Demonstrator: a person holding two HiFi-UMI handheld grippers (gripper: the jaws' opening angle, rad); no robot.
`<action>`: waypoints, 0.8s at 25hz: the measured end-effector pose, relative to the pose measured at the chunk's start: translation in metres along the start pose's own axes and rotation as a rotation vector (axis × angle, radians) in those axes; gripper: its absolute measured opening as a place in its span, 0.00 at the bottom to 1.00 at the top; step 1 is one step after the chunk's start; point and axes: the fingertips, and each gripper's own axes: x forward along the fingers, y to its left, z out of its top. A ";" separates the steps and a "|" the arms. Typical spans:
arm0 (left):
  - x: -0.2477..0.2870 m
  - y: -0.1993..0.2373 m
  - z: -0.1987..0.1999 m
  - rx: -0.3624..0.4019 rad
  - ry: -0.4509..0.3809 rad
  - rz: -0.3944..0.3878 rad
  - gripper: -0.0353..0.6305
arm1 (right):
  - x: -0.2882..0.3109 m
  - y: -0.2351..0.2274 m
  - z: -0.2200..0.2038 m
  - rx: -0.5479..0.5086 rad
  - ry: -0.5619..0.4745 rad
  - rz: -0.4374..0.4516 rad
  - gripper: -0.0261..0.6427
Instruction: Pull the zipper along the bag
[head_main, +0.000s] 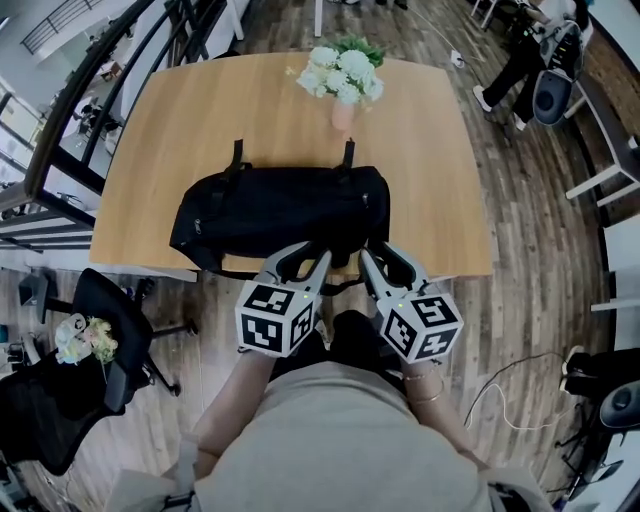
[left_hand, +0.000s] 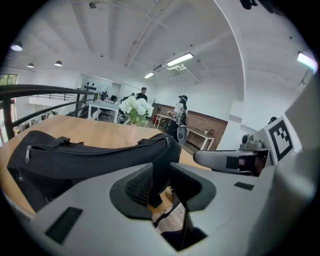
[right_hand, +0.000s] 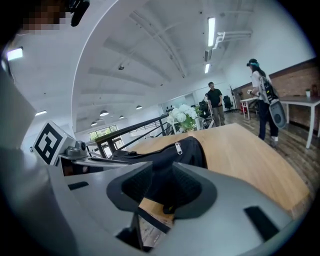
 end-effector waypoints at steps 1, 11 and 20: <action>0.001 -0.002 0.000 -0.003 0.000 -0.010 0.23 | -0.002 -0.002 -0.001 0.003 0.002 -0.010 0.22; 0.016 -0.010 0.005 -0.042 -0.012 -0.055 0.23 | -0.002 -0.018 0.002 0.029 0.030 -0.026 0.22; 0.041 -0.017 0.017 -0.038 -0.002 -0.072 0.23 | 0.016 -0.042 0.018 0.044 0.038 -0.008 0.22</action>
